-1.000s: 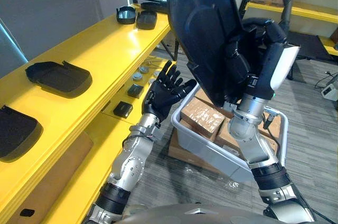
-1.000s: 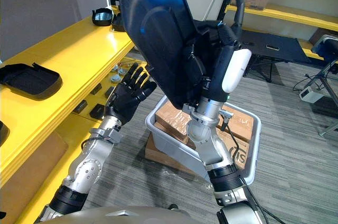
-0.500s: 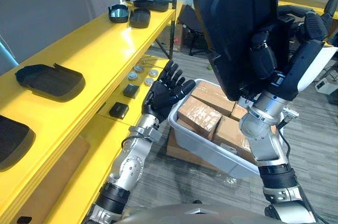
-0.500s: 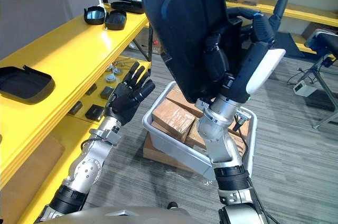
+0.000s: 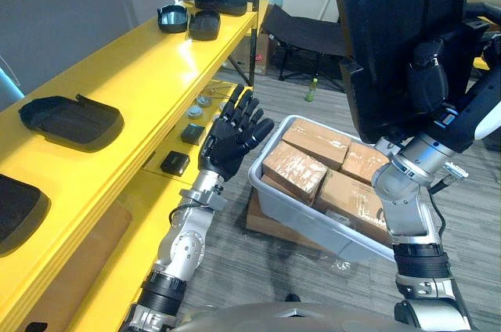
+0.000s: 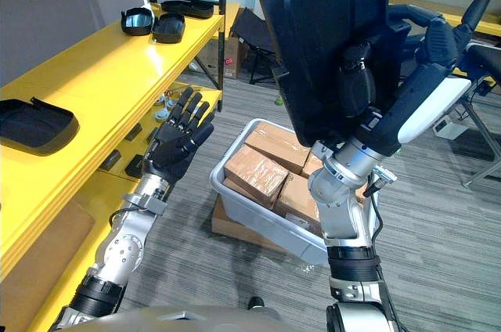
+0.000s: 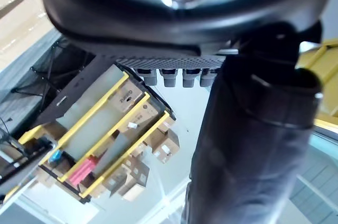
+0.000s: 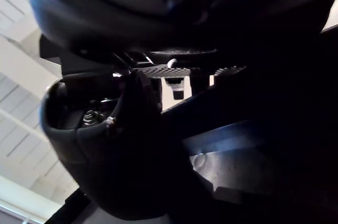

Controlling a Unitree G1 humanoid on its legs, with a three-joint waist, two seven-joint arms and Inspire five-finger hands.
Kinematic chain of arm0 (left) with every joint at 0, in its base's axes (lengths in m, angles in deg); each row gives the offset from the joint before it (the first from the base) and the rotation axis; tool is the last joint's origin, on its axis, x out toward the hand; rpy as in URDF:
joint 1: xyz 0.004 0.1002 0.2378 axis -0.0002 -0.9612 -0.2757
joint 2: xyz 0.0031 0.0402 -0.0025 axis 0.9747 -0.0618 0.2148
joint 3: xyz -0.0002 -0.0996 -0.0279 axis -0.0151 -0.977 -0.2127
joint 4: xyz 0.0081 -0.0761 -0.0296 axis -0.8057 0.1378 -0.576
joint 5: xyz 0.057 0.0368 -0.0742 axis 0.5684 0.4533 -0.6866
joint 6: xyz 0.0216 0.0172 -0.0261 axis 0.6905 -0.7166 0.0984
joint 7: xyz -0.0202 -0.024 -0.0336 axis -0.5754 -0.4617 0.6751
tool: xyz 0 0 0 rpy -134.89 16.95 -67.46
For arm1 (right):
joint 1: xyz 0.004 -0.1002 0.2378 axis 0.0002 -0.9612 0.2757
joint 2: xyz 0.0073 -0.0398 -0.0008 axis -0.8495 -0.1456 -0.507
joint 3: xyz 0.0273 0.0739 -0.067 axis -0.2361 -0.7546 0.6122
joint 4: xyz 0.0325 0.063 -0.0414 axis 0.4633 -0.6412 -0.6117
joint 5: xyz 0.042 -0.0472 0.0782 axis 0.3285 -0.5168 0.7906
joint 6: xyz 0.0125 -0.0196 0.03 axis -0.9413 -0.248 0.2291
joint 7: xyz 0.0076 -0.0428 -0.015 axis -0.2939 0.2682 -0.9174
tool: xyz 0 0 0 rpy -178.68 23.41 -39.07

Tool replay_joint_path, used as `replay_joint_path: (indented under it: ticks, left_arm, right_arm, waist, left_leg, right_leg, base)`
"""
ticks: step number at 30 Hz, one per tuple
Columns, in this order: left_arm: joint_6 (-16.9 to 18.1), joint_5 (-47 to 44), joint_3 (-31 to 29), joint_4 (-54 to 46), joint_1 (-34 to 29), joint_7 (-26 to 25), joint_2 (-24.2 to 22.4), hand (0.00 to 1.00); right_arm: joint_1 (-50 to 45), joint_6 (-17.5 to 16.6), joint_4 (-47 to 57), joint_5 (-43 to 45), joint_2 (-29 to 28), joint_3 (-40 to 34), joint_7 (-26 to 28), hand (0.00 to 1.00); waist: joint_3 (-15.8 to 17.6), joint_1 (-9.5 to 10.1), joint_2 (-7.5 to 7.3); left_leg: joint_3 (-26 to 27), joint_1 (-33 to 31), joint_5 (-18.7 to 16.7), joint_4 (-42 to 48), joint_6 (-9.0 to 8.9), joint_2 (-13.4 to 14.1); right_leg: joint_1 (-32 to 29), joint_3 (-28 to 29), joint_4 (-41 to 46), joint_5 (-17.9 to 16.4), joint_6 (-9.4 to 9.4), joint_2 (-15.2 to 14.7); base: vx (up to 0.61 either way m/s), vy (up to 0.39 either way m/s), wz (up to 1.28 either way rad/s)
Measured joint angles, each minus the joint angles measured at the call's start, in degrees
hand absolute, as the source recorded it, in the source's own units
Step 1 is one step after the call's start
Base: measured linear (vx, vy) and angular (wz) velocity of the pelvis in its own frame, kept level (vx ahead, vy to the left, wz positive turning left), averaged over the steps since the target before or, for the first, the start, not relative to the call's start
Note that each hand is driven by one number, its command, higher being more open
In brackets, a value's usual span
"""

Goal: Walk over and take three plastic housings, then place them on the shelf

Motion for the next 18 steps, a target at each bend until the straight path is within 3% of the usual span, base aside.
replay_joint_path:
  ticks: [11, 18]
  left_arm:
    - [0.0, -4.3, -0.4, 0.0, 0.0, 11.4, 0.0, 1.0]
    - [-0.1, -3.2, 0.5, -0.4, 0.0, 11.8, -0.1, 1.0]
  right_arm:
    - [0.0, -1.0, 0.0, 0.0, 0.0, -0.8, 0.3, 0.0]
    - [0.0, -1.2, 0.0, -0.1, 0.0, 0.0, 2.0, 0.0]
  waist:
    - [0.4, -0.05, 0.62]
    - [0.7, -0.06, 1.08]
  left_leg:
    - [0.0, 0.0, 0.0, 0.0, 0.0, 0.0]
    - [0.0, -0.2, 0.0, 0.0, 0.0, 0.0]
  right_leg:
    - [0.0, 0.0, 0.0, 0.0, 0.01, 0.0]
    - [-0.2, 0.0, 0.0, 0.0, 0.01, 0.0]
  base:
    - [0.0, 0.0, 0.0]
    - [0.0, 0.0, 0.0]
